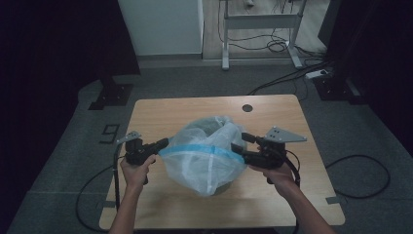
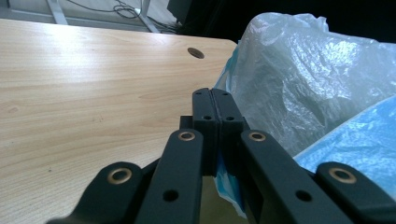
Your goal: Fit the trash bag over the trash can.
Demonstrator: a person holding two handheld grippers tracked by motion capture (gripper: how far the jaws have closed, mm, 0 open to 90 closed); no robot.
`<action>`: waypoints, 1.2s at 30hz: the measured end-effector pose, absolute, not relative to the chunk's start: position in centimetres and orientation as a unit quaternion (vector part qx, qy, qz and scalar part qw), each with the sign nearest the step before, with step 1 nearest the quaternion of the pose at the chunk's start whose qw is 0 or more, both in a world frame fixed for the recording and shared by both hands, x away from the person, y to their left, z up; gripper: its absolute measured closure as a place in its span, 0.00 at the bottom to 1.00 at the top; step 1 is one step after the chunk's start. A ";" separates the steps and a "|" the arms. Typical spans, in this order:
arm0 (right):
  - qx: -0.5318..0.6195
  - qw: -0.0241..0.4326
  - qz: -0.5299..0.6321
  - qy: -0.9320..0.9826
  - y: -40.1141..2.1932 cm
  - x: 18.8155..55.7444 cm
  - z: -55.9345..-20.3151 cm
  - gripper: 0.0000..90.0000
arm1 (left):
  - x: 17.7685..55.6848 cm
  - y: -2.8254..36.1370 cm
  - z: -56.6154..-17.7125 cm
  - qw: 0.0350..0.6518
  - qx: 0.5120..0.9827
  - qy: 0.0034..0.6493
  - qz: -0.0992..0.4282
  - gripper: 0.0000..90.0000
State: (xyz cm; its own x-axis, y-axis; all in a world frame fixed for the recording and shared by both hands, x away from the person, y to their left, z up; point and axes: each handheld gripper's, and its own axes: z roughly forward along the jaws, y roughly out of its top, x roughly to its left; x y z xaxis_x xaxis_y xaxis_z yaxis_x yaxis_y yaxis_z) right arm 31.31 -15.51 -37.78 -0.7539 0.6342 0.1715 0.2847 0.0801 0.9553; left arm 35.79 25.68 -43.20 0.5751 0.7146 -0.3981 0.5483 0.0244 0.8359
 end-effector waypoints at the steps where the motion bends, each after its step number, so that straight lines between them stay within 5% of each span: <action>1: 0.310 0.138 0.596 0.728 -15.1 31.1 -37.7 0.40 | 35.8 25.7 -43.2 0.554 0.693 0.455 0.075 0.99; 8: 0.279 0.115 0.565 0.768 -13.0 30.5 -38.5 0.41 | 35.5 25.7 -42.8 0.556 0.694 0.451 0.075 0.98; 14: 0.223 0.129 0.564 0.784 -12.9 27.7 -39.1 0.88 | 34.8 25.8 -42.3 0.559 0.696 0.444 0.078 0.98; 17: 0.206 0.151 0.579 0.774 -13.0 25.6 -39.3 0.97 | 34.2 25.8 -42.1 0.559 0.699 0.438 0.080 0.98; 26: 0.160 0.149 0.572 0.790 -12.8 21.5 -43.7 0.99 | 32.9 25.0 -42.6 0.520 0.734 0.428 0.085 0.99; 34: 0.216 0.133 0.545 0.799 -13.4 24.4 -49.5 0.98 | 33.1 23.4 -44.1 0.480 0.761 0.427 0.085 0.99; 35: 0.221 0.131 0.558 0.789 -13.7 24.6 -49.9 0.86 | 33.2 23.2 -44.2 0.481 0.763 0.425 0.084 0.99; 36: 0.221 0.131 0.558 0.789 -13.7 24.6 -49.9 0.86 | 33.2 23.2 -44.2 0.481 0.763 0.425 0.084 0.99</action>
State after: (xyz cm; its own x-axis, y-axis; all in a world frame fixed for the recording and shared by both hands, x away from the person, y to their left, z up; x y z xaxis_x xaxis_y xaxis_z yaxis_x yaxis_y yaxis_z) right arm 24.61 -13.74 -49.91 -0.8678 0.4954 0.0392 0.2020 0.2795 0.9387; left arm 33.17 23.19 -44.19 0.6254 0.7286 -0.2795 0.5666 -0.1777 0.8046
